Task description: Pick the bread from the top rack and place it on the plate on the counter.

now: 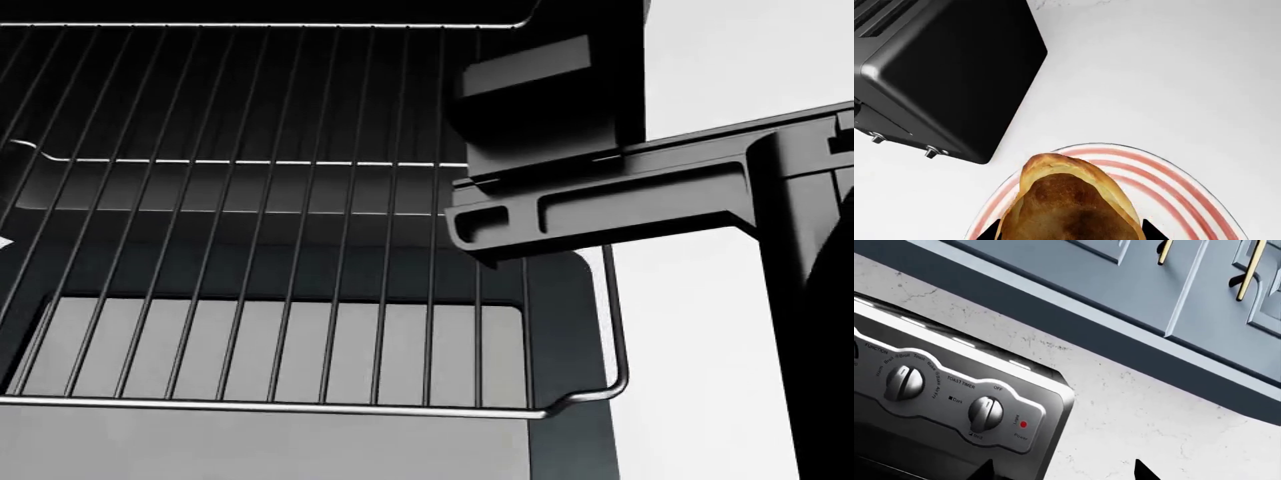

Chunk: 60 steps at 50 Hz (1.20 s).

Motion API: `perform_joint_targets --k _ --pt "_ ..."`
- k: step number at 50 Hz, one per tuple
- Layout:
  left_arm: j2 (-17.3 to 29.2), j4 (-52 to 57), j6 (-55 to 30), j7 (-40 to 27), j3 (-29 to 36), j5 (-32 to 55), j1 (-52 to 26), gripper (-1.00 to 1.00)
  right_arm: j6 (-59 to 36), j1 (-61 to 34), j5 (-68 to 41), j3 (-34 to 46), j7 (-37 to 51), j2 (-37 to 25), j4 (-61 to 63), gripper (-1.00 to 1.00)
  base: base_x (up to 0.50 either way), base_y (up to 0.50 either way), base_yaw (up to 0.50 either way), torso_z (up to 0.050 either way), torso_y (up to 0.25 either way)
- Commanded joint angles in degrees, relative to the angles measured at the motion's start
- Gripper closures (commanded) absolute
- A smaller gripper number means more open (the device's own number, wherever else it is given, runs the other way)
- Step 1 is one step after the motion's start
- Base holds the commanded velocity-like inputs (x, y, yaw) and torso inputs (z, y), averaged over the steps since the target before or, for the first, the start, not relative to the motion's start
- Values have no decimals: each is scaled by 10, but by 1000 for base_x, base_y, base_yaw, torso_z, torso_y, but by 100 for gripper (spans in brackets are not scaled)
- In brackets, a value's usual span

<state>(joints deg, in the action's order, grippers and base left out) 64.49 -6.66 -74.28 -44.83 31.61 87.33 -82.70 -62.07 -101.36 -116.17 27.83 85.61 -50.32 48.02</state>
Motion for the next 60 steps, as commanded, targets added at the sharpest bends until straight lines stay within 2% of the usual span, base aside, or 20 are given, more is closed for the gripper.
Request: perform_joint_targets --k 1,12,14,15,18,23,30,37,46,60 --pt "-16 -5 42 20 -6 -16 56 100 0 -6 -8 -16 -18 9 16 -100 0 0 0 0 0" --pt "11 11 38 1 -18 34 90 100 7 -18 -17 -7 -13 6 18 -100 0 0 0 0 0" --pt "15 21 29 -30 -24 66 88 100 7 -19 -17 -5 -13 5 17 -100 0 0 0 0 0" --pt "22 23 26 -31 -27 72 85 -100 8 -18 -16 -5 -14 5 17 -100 0 0 0 0 0" --pt "34 35 20 -35 -33 88 80 -100 10 -12 -11 -5 -16 6 19 -100 0 0 0 0 0" --pt "22 47 4 -57 -31 97 56 -100 13 -12 -9 -3 -18 6 20 -100 0 0 0 0 0" --pt "3 70 -16 -30 -24 65 8 -100 19 -5 -7 -2 -18 2 25 -100 0 0 0 0 0" --pt "13 121 -48 -73 -42 144 -53 -100 24 -3 -7 -4 -22 -4 29 -100 0 0 0 0 0" --pt "51 181 -44 -118 -54 222 -61 -100 28 -18 -17 2 -16 -5 28 -100 0 0 0 0 0" --pt "93 203 -80 -185 -39 323 -140 -100 33 -24 -16 9 -17 -5 30 -100 0 0 0 0 0"
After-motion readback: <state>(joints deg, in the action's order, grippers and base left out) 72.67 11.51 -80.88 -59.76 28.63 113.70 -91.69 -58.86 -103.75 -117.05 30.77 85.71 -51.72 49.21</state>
